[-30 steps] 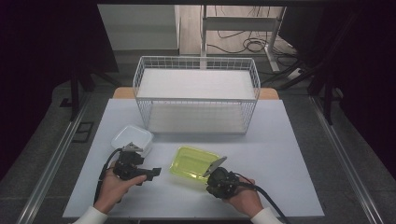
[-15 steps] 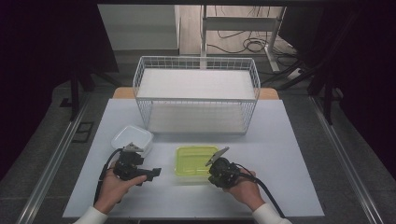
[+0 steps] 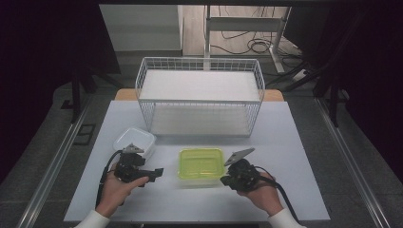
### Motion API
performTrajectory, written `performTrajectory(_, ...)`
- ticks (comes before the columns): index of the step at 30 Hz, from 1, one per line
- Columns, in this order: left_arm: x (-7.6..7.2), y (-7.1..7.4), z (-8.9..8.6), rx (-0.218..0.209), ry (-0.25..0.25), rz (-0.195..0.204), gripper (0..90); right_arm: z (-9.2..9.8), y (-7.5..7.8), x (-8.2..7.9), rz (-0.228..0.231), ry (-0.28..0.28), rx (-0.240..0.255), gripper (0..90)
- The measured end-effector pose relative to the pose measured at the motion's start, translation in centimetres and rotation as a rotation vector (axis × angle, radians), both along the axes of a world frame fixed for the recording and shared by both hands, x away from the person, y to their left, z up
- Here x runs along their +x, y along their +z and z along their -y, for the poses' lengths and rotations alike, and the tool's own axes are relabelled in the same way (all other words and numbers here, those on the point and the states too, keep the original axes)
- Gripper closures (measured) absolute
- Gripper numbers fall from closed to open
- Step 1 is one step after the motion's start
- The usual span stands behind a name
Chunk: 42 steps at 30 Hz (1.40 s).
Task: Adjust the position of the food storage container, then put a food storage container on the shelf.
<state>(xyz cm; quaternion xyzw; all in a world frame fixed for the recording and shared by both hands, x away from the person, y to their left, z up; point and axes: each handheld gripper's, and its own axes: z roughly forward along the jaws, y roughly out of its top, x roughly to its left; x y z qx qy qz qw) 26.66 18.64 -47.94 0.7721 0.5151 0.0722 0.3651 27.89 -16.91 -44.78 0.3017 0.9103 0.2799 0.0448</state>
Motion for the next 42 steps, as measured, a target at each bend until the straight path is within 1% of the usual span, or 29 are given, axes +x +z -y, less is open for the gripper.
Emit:
performTrajectory(1,0.0,0.0,0.0,0.000,0.000,0.000,14.9,0.0,0.0,0.0,0.000,0.000,0.000,86.0)
performTrajectory(2,0.0,0.0,-0.1,-0.004,0.005,0.001,15.0,1.3,0.7,0.4,0.019,-0.060,0.042,67.2)
performTrajectory(4,0.1,0.0,-0.2,-0.006,0.009,0.002,15.0,2.4,1.1,0.9,0.032,-0.127,0.082,47.9)
performTrajectory(5,0.1,0.0,-0.2,-0.006,0.009,0.002,15.0,2.9,1.3,1.1,0.032,-0.162,0.101,42.1)
performTrajectory(7,0.1,0.0,-0.2,-0.011,0.016,0.005,15.0,3.7,1.4,1.6,0.040,-0.213,0.133,34.2)
performTrajectory(9,0.0,0.1,-0.4,-0.020,0.024,0.007,15.4,4.3,1.5,2.0,0.038,-0.251,0.154,29.3)
performTrajectory(12,-0.1,0.2,-0.8,-0.038,0.044,0.008,15.6,5.0,1.5,2.5,0.028,-0.283,0.186,25.8)
performTrajectory(13,-0.1,0.2,-0.8,-0.038,0.044,0.008,15.7,5.0,1.5,2.5,0.028,-0.283,0.186,25.8)
performTrajectory(14,-0.1,0.2,-1.1,-0.051,0.066,0.011,15.9,5.3,1.6,2.8,0.026,-0.294,0.201,23.7)
performTrajectory(15,-0.1,0.2,-1.1,-0.051,0.066,0.011,16.0,5.4,1.6,2.9,0.025,-0.300,0.208,23.2)
performTrajectory(16,-0.2,0.3,-1.3,-0.054,0.084,0.016,16.1,5.5,1.5,3.0,0.027,-0.303,0.218,23.0)
performTrajectory(17,-0.2,0.4,-1.4,-0.059,0.089,0.020,16.2,5.6,1.5,3.1,0.026,-0.305,0.221,23.1)
performTrajectory(21,-0.3,0.6,-1.5,-0.068,0.092,0.025,16.5,5.7,1.2,3.3,0.033,-0.314,0.228,23.3)
performTrajectory(23,-0.2,0.6,-1.2,-0.084,0.095,0.021,16.5,5.7,1.1,3.2,0.028,-0.318,0.241,22.9)
performTrajectory(25,-0.1,0.6,-1.1,-0.081,0.090,0.020,16.3,5.7,1.0,3.2,0.027,-0.316,0.242,22.7)
performTrajectory(27,-0.1,0.4,-0.8,-0.080,0.086,0.009,16.3,5.7,0.8,3.4,0.017,-0.322,0.231,22.8)
performTrajectory(29,-0.1,0.4,-0.7,-0.083,0.088,0.003,16.4,5.7,0.7,3.5,0.011,-0.330,0.238,23.1)
performTrajectory(30,-0.1,0.6,-0.8,-0.096,0.093,-0.010,16.8,5.6,0.7,3.6,0.010,-0.329,0.243,23.2)
performTrajectory(31,-0.1,0.6,-0.8,-0.096,0.093,-0.010,17.3,5.6,0.7,3.6,0.010,-0.329,0.243,23.2)
performTrajectory(32,0.1,0.8,-0.7,-0.108,0.100,-0.025,18.0,5.6,0.6,3.7,0.010,-0.326,0.253,23.6)
performTrajectory(34,0.3,0.9,-0.5,-0.128,0.099,-0.040,18.6,5.5,0.5,3.9,0.008,-0.336,0.259,24.3)
performTrajectory(35,0.3,0.9,-0.5,-0.128,0.099,-0.040,18.5,5.4,0.5,4.0,0.003,-0.337,0.260,24.6)
performTrajectory(36,0.4,1.0,-0.1,-0.144,0.106,-0.051,18.5,5.3,0.5,4.1,0.005,-0.335,0.261,25.1)
performTrajectory(38,0.5,1.0,0.6,-0.141,0.100,-0.061,18.5,5.2,0.5,4.1,0.006,-0.334,0.261,26.3)
performTrajectory(39,0.5,1.0,0.6,-0.141,0.100,-0.061,18.5,5.2,0.4,4.1,0.004,-0.333,0.259,26.6)
performTrajectory(40,0.7,0.8,1.3,-0.135,0.097,-0.080,18.9,5.1,0.4,4.2,0.005,-0.329,0.254,26.6)
performTrajectory(41,0.7,0.8,1.3,-0.135,0.097,-0.080,19.7,5.0,0.2,4.2,0.006,-0.327,0.251,26.9)
performTrajectory(42,0.7,0.8,1.5,-0.139,0.093,-0.094,20.7,4.9,0.1,4.1,0.004,-0.324,0.251,27.2)
